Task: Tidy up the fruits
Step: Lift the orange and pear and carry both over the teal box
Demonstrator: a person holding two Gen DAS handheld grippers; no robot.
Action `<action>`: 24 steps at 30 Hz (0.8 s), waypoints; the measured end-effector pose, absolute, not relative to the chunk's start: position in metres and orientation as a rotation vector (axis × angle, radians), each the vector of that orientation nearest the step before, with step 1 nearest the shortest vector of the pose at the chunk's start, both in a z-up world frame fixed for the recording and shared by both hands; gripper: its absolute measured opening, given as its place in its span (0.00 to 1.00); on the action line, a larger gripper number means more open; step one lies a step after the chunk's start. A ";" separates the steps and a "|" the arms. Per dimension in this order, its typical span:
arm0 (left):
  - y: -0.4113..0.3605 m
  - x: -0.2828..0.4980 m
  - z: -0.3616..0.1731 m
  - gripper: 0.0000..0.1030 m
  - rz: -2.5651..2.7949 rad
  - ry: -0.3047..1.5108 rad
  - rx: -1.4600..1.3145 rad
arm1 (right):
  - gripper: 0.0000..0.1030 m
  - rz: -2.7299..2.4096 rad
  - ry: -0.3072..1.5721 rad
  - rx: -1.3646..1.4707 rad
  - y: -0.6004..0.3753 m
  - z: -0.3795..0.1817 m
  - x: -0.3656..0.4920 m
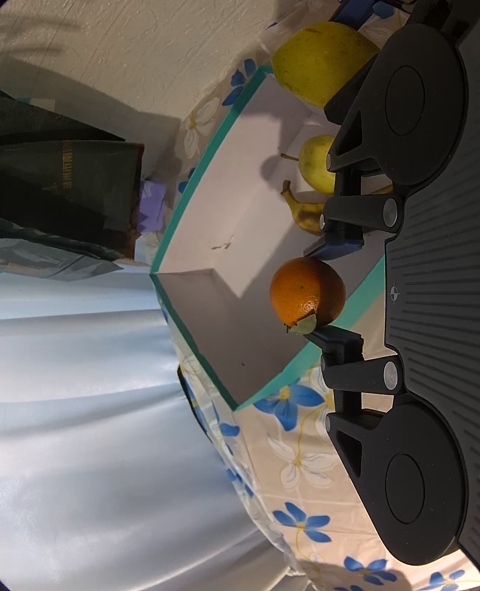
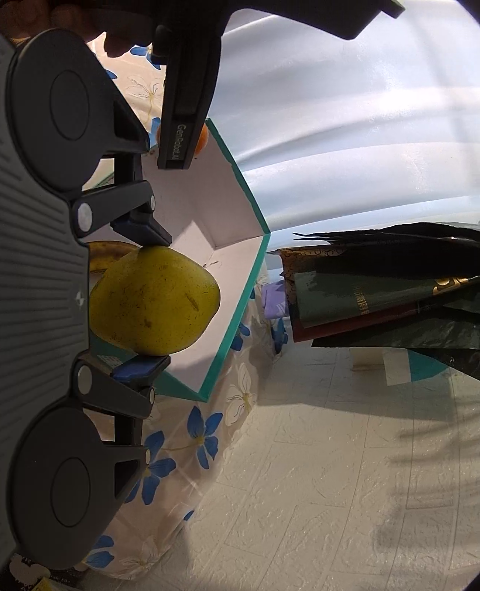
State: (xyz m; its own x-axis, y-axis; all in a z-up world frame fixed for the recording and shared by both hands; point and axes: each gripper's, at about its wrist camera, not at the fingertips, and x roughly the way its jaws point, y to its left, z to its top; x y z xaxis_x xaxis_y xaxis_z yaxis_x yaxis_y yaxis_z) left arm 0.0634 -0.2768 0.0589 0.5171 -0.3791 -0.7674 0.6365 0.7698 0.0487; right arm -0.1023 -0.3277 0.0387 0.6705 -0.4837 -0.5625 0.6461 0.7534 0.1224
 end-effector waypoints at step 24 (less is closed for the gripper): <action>-0.304 0.099 0.013 0.41 -0.596 0.838 0.335 | 0.60 -0.658 0.581 0.263 -0.340 -0.003 -0.065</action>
State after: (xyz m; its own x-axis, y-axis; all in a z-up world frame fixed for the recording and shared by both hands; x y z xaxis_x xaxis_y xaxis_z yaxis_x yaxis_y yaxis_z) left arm 0.0987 -0.3037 0.0127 0.5211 -0.3593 -0.7742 0.6138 0.7880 0.0474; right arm -0.0654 -0.3399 -0.0025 0.6406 -0.4988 -0.5838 0.6411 0.7659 0.0490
